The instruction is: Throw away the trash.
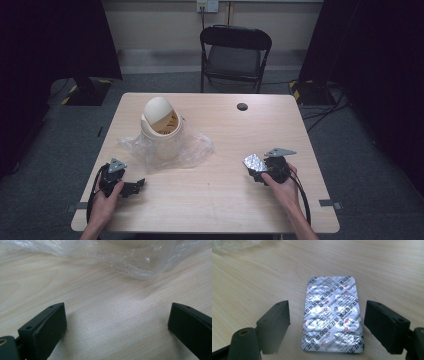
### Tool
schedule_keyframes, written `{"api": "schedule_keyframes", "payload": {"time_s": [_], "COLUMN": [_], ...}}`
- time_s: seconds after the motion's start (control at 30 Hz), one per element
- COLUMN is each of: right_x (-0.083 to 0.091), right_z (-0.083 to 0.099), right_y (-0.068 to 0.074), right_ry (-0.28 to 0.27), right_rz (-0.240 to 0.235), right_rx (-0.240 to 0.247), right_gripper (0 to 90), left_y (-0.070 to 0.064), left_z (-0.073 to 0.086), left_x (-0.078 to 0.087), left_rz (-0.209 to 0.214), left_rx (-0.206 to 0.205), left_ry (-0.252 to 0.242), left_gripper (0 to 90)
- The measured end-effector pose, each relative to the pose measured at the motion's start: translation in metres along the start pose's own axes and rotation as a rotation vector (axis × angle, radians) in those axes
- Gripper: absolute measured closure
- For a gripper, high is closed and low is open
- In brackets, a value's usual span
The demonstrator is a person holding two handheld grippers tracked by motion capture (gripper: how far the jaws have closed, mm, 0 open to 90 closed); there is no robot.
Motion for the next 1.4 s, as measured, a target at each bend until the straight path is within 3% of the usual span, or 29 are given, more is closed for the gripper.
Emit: {"api": "schedule_keyframes", "payload": {"time_s": [0.27,0.47,0.6,0.73,0.9,1.4], "right_x": [-0.004,-0.006,-0.005,-0.005,-0.004,0.003], "right_z": [0.006,0.008,0.008,0.007,0.005,-0.005], "right_y": [0.001,0.002,0.000,0.000,-0.004,-0.002], "right_ry": [0.021,0.043,0.038,0.035,0.014,-0.045], "right_rz": [0.003,0.042,0.057,0.057,0.047,0.001], "right_rx": [0.013,0.064,0.057,0.053,0.006,-0.008], "right_gripper": [20.2,26.6,33.9,34.3,34.4,34.4], "left_y": [0.000,0.000,0.000,0.000,0.000,0.000], "left_z": [0.000,0.000,0.000,0.000,0.000,0.000], "left_x": [0.000,0.000,0.000,0.000,0.000,0.000], "left_rz": [0.000,0.001,0.000,0.000,0.000,0.000], "left_rx": [0.000,0.000,0.000,0.000,0.000,0.000], "left_ry": [0.000,0.000,0.000,0.000,0.000,0.000], "left_gripper": [1.5,1.5,1.5,1.5,1.4,1.4]}}
Point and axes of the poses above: each handheld gripper's, and its own axes: x roughly backward along the jaws, z roughly out of its underside, y roughly to its left, the point moved 7 cm from there along -x, roughly forward along the jaws, and after that the axes turned 11 degrees about x, right-handed, at the moved point
